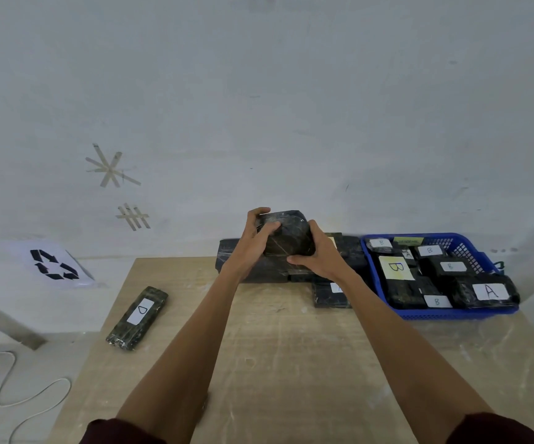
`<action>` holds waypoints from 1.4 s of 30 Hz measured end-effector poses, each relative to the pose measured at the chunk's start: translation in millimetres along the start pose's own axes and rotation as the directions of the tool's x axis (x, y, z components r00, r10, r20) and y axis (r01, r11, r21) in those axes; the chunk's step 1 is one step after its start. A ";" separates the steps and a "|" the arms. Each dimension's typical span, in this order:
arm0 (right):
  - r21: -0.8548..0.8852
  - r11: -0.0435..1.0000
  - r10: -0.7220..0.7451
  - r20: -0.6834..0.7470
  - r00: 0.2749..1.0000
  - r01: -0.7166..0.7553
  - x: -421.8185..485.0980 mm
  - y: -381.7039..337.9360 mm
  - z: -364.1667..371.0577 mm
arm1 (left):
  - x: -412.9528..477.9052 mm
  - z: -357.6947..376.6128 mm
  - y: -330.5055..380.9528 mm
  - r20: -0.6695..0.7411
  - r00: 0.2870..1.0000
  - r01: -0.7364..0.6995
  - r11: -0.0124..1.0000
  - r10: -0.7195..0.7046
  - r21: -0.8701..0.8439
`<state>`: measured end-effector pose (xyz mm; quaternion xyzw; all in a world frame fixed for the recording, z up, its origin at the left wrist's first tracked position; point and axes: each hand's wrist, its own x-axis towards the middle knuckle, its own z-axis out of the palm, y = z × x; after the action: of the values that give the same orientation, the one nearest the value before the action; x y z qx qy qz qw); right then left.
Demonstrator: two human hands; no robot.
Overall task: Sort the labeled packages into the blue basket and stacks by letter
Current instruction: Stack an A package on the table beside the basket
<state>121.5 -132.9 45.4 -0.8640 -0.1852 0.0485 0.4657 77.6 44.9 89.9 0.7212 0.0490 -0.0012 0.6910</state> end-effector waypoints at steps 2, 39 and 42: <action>-0.137 0.991 -0.005 -0.047 0.999 -0.001 2.1 -0.9 3.1 | 1.6 -0.7 -2.7 -0.008 1.000 0.008 0.997 -0.008 0.079; 0.427 0.901 0.157 -0.153 0.976 -0.078 -12.6 -37.4 -3.5 | 8.1 -5.8 -23.7 -0.201 0.948 0.232 0.969 -0.245 -0.089; 0.492 0.865 0.195 -0.140 0.971 -0.103 -15.3 -39.2 -4.6 | 9.6 -7.5 -22.6 -0.196 0.931 0.288 0.949 -0.309 -0.132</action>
<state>97.8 -122.6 78.8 -0.7335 -0.0558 0.0483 0.6756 85.0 53.9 67.0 0.6654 0.2322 -0.0263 0.7090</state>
